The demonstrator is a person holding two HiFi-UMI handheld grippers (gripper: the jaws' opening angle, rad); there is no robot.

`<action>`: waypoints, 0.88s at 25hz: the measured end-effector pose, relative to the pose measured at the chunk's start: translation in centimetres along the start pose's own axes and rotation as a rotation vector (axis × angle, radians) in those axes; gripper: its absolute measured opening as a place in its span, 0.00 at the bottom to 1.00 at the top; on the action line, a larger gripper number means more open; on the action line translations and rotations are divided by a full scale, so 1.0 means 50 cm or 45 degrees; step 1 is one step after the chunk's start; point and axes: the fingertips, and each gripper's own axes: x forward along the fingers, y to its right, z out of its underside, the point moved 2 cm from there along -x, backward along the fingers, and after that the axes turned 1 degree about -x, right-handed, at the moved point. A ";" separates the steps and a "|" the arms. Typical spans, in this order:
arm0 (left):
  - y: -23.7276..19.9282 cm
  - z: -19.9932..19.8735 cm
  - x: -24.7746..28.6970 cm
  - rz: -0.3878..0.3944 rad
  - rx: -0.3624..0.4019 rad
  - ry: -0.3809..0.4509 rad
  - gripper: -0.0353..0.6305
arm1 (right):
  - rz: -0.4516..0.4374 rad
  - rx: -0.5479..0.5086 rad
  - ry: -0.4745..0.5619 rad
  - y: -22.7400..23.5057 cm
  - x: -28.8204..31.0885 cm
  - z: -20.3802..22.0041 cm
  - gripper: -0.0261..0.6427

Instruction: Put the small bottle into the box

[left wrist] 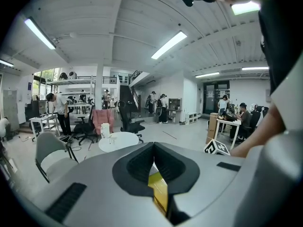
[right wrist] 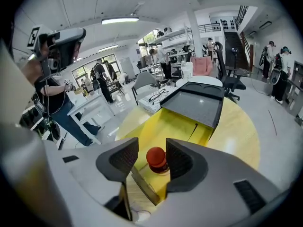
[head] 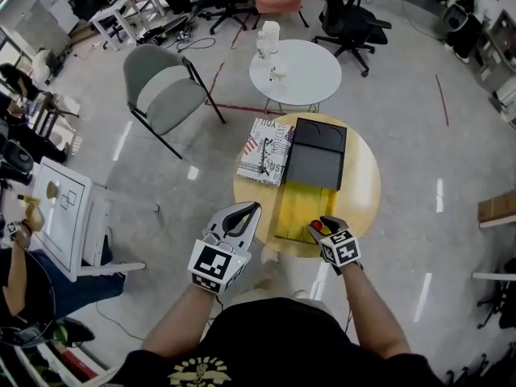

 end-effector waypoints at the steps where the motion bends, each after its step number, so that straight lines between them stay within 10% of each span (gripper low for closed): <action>1: 0.007 -0.004 -0.004 -0.002 0.003 0.004 0.08 | -0.001 -0.005 0.013 -0.003 -0.011 -0.003 0.33; 12: 0.110 -0.030 -0.054 0.042 0.055 0.039 0.08 | -0.040 -0.080 0.308 -0.079 -0.165 -0.032 0.06; 22: 0.206 -0.038 -0.091 -0.003 0.111 0.057 0.08 | -0.034 -0.182 0.493 -0.134 -0.349 -0.061 0.06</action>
